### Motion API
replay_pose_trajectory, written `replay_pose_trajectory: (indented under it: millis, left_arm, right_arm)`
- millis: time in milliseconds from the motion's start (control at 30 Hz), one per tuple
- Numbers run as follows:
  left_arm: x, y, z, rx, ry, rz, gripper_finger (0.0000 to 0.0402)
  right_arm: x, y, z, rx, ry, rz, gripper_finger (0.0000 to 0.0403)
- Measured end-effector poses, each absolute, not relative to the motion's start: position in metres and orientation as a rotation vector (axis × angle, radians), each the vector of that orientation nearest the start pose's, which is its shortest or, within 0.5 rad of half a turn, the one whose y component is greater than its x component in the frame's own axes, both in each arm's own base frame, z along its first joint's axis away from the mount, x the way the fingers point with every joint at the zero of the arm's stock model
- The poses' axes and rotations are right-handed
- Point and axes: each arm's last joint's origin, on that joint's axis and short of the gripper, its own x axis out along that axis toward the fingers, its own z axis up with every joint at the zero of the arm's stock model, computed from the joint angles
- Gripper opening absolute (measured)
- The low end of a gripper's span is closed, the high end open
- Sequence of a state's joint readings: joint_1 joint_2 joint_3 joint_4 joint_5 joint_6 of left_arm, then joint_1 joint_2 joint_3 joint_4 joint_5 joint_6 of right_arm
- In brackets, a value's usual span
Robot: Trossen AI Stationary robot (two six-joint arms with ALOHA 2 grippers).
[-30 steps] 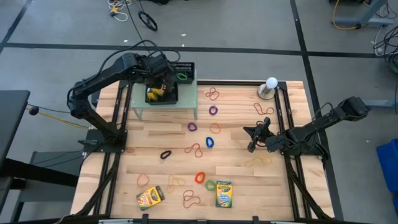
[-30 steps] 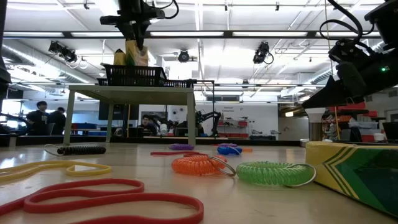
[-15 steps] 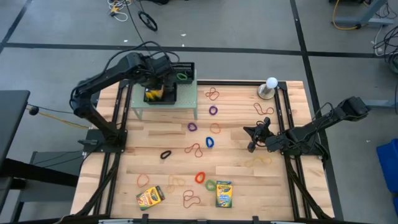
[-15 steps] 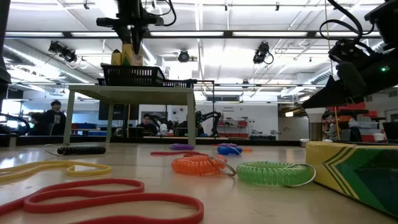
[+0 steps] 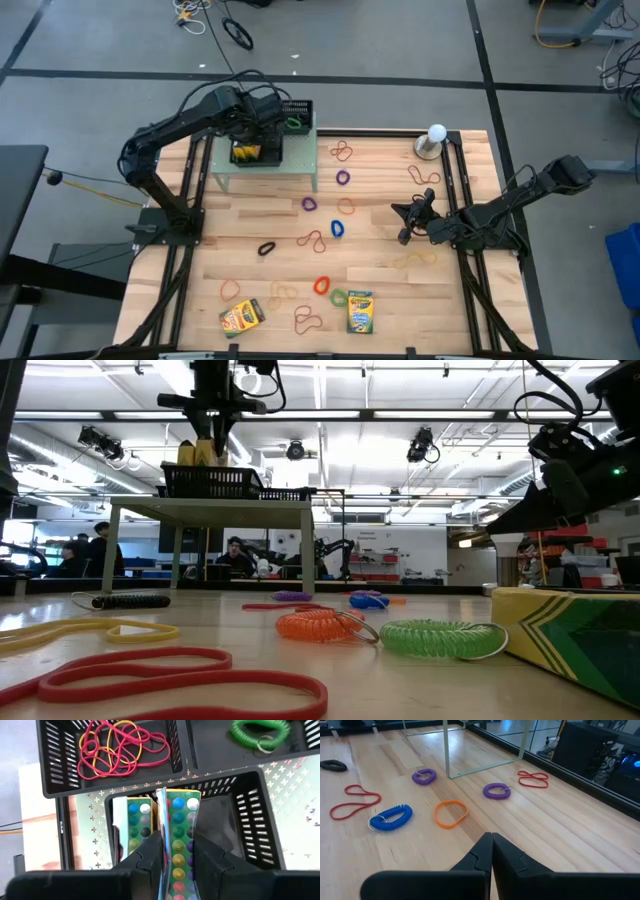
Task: Pick & Place Office Desk Supplies
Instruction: Put the crayon box into the bottom black bin on the shelf
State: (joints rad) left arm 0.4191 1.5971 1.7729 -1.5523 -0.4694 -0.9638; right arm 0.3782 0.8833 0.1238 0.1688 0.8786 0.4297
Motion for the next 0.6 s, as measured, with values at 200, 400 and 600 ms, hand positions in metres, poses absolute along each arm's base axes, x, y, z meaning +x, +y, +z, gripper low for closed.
replay_pose_trajectory:
  millis: [200,400,600]
  left_arm:
    - [0.2526,0.1268,0.371,-0.699,0.967,1.357,0.0092]
    - [0.2522,0.1271,0.3707,-0.676,0.97,1.372,0.0095]
    - [0.2521,0.1254,0.3705,-0.648,0.999,1.353,0.012]
  right_arm:
    - [0.1412,0.0321,0.1343,0.062,0.366,-0.574,0.0011]
    - [0.1412,0.0321,0.1343,0.061,0.367,-0.574,0.0011]
    - [0.1411,0.0321,0.1343,0.061,0.367,-0.574,0.0011]
